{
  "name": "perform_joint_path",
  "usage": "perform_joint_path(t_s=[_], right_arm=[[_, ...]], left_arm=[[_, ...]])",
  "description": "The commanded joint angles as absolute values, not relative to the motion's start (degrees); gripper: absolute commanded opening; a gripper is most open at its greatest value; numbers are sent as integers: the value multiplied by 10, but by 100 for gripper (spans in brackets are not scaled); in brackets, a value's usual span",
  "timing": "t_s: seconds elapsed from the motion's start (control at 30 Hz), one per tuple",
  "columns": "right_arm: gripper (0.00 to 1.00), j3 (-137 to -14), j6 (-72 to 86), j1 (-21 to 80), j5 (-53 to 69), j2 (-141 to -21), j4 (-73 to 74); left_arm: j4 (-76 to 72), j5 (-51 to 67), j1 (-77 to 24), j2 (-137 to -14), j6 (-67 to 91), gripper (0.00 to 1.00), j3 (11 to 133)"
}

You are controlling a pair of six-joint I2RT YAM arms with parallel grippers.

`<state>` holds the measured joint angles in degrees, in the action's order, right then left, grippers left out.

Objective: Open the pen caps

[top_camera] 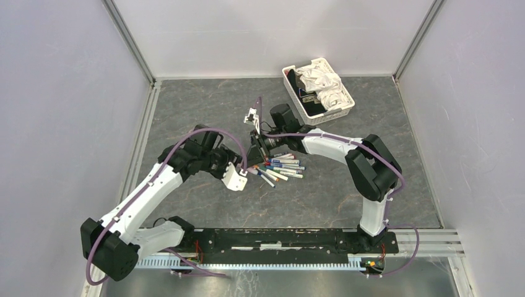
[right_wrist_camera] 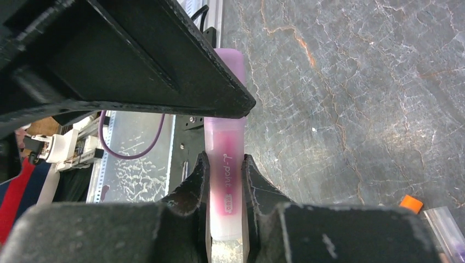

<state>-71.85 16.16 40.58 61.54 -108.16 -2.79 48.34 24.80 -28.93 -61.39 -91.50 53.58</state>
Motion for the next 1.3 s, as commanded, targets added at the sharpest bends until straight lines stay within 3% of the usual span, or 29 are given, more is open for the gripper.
perform_joint_path(t_s=[0.0, 0.13, 0.2, 0.3, 0.4, 0.5, 0.57, 0.7, 0.8, 0.93, 1.1, 1.27], right_arm=[[1, -724, 177, 408, 637, -1052, -62], [4, -716, 186, 409, 638, -1052, -74], [21, -710, 202, 412, 637, -1050, -95], [40, -703, 215, 420, 634, -1048, -113], [47, -706, 215, 427, 635, -1055, -112], [49, -710, 215, 429, 636, -1063, -112], [43, -714, 214, 430, 637, -1068, -111], [12, -725, 173, 427, 626, -1064, -59], [0, -720, 120, 419, 609, -1052, 12], [0, -671, 68, 399, 596, -1019, 74], [0, -603, 25, 366, 578, -991, 113], [0, -563, 14, 343, 543, -959, 122]], left_arm=[[487, 213, -300, -609, -956, 50, 530], [471, 209, -305, -601, -954, 21, 526], [460, 213, -308, -594, -947, 12, 522], [447, 220, -314, -585, -937, 6, 519], [438, 220, -316, -583, -927, 3, 519], [430, 222, -318, -584, -914, 2, 524], [430, 223, -319, -581, -912, 2, 526], [438, 208, -319, -578, -920, 2, 525], [434, 175, -319, -587, -913, 2, 526], [403, 128, -295, -610, -912, 2, 525], [372, 137, -191, -634, -968, 2, 525], [337, 130, -176, -641, -954, 2, 516]])
